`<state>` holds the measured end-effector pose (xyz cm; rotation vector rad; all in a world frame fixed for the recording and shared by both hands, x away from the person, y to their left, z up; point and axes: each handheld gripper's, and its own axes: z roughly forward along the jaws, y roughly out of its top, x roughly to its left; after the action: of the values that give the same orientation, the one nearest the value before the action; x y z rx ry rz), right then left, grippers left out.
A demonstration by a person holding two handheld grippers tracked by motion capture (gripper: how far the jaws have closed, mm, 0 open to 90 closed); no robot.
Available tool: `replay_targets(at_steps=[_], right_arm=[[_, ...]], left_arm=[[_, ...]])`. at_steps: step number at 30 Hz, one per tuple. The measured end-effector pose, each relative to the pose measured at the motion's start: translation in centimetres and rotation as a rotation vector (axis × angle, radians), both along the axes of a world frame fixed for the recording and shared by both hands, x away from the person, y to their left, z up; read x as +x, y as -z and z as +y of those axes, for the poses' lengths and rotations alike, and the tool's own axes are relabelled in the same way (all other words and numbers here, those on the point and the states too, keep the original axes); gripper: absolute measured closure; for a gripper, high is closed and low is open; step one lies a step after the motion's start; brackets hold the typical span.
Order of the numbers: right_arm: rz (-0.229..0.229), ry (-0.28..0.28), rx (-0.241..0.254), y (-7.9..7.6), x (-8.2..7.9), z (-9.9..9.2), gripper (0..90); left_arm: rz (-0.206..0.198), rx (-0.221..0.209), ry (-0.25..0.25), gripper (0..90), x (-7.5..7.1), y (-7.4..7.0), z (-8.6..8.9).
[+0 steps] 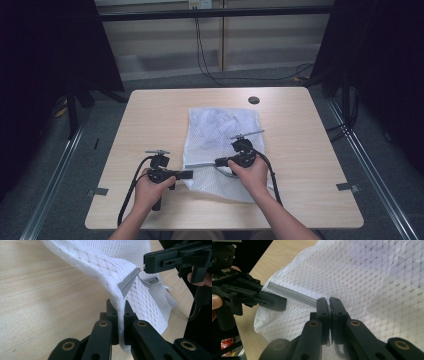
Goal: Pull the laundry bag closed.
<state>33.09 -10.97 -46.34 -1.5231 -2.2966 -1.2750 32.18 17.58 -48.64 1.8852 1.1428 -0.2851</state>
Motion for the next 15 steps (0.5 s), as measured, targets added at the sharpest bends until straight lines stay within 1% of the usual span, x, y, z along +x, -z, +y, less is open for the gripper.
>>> replay_targets(at_steps=[2, 4, 5, 10, 12, 15], right_arm=[[-0.011, 0.003, -0.02, -0.02, 0.05, -0.11, 86.8], [-0.005, 0.005, -0.005, 0.04, 0.11, -0.31, 86.8], [-0.005, 0.005, -0.004, 0.03, 0.1, -0.34, 86.8], [-0.006, 0.005, -0.006, -0.02, 0.08, -0.42, 86.8], [-0.007, 0.005, -0.008, 0.01, 0.11, -0.44, 86.7], [-0.005, 0.006, -0.008, 0.0, 0.12, -0.44, 86.8]], left_arm=[[0.004, -0.001, 0.003, 89.0, 0.05, -0.02, 0.13], [0.006, -0.005, 0.003, 89.0, 0.02, -0.05, 0.09], [0.003, 0.0, 0.003, 89.0, 0.03, -0.03, 0.07], [0.003, 0.003, 0.003, 89.0, 0.02, 0.03, -0.01], [0.011, -0.003, 0.003, 89.0, -0.03, 0.03, -0.08], [0.008, 0.002, 0.005, 89.0, -0.01, 0.04, -0.08]])
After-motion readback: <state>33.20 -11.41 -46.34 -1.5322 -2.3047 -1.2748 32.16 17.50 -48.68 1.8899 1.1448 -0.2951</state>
